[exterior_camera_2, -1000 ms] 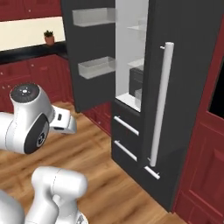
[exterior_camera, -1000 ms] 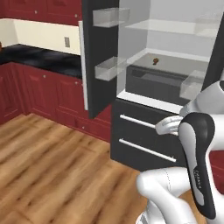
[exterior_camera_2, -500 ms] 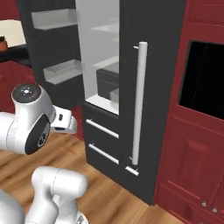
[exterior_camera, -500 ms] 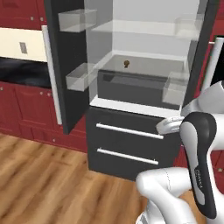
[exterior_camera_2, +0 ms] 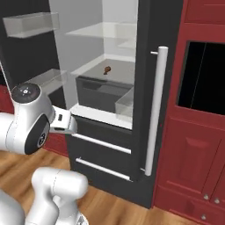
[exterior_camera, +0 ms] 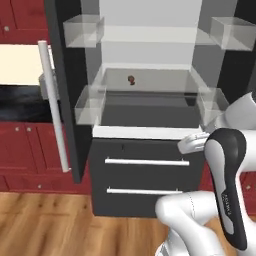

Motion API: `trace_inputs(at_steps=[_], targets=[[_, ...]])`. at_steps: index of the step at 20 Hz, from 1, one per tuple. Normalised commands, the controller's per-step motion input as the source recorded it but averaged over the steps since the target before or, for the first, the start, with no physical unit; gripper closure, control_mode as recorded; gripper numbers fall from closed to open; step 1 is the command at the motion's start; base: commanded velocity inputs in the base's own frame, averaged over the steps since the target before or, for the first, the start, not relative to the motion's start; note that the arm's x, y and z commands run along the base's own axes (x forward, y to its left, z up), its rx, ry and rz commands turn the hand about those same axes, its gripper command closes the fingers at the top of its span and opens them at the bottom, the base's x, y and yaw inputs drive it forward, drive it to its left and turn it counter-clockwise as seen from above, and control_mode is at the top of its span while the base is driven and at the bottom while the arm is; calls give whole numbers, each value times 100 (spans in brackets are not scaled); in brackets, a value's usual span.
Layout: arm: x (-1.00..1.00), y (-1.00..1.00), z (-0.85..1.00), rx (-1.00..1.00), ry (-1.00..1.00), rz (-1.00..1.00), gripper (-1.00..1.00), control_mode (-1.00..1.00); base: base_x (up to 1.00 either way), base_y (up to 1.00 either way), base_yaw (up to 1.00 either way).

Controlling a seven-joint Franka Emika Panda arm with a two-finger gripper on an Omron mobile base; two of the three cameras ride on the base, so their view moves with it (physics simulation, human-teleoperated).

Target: Take the cheese, chicken drumstick, and avocado from the fridge and place them on the plate on the dining counter to create an appetizer plate.

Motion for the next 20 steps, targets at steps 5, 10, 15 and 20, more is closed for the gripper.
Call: trace_inputs(at_steps=[5, 10, 15, 20], targets=[[0, 0, 0, 0, 0, 0, -100, 100, 59, 38, -45], [0, 0, 0, 0, 0, 0, -100, 100, 74, 50, -35], [0, 0, 0, 0, 0, 0, -100, 100, 72, 14, -12], [0, 0, 0, 0, 0, 0, -100, 100, 83, -9, 0]])
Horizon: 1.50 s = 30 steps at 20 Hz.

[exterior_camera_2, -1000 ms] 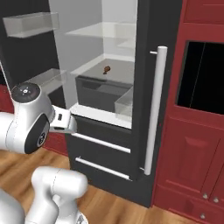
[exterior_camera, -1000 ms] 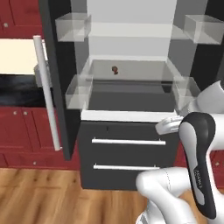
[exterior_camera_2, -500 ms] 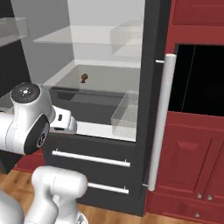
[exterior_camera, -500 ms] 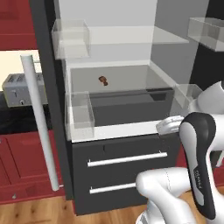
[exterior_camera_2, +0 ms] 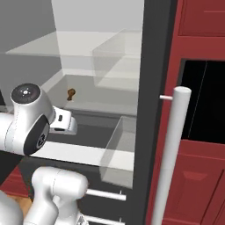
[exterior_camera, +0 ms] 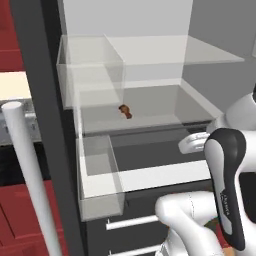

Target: Take the cheese, chicken drumstick, and avocado from the fridge and place them on the plate on the dining counter to create an appetizer plate.

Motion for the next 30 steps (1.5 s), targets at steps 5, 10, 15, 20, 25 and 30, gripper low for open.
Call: trace_inputs(at_steps=[5, 10, 15, 20, 25, 30], targets=[[0, 0, 0, 0, 0, 0, -100, 100, 78, 0, 0], [0, 0, 0, 0, 0, 0, -100, 100, 14, 0, -1], [2, 17, -13, 0, 0, 0, -100, -100, 1, 15, 0], [37, 41, -14, 0, 0, 0, -100, -100, 0, 0, 0], [73, 4, 0, 1, -2, 0, -100, -100, 0, 0, 0], [56, 17, 0, 0, -5, 0, -100, -100, 0, 0, 0]])
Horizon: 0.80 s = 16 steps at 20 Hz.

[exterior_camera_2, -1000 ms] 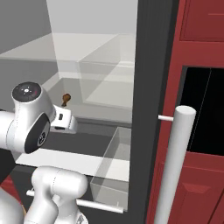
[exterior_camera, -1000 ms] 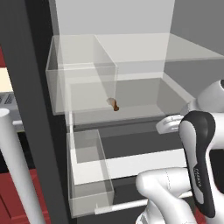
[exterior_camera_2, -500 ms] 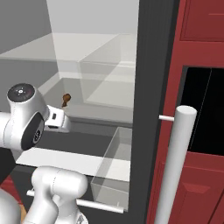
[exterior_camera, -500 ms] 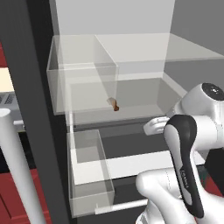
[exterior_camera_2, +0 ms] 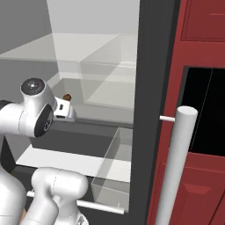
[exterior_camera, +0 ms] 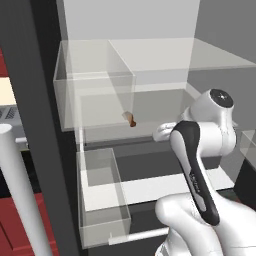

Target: Take the cheese, chicken drumstick, and avocado from the fridge and place them on the plate on the dining counter to create an appetizer plate.

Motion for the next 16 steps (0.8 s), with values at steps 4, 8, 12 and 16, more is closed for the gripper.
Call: trace_inputs(at_steps=[4, 8, 12, 16], targets=[[50, 29, -5, 0, -4, 0, -100, -100, 0, 0, 0], [46, 28, -13, 0, -2, 0, -100, -100, 0, 0, 0], [43, 32, -20, 0, -2, 0, -100, -100, 0, 0, 0], [52, 29, -14, 0, 0, 0, -100, -100, 0, 0, 0]])
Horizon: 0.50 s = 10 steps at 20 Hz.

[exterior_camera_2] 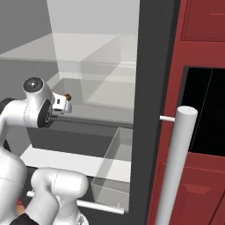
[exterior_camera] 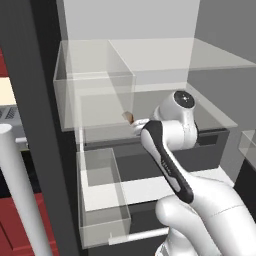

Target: Take the cheese, chicken drumstick, and avocado from the fridge and place them on the plate on the dining counter to create an appetizer plate.

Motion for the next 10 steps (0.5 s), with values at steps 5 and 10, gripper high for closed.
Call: trace_inputs(at_steps=[5, 10], targets=[[56, 13, -13, 0, 0, 0, -100, -100, 0, 0, 0], [55, 8, -14, 0, 0, 0, -100, -100, 0, 0, 0]])
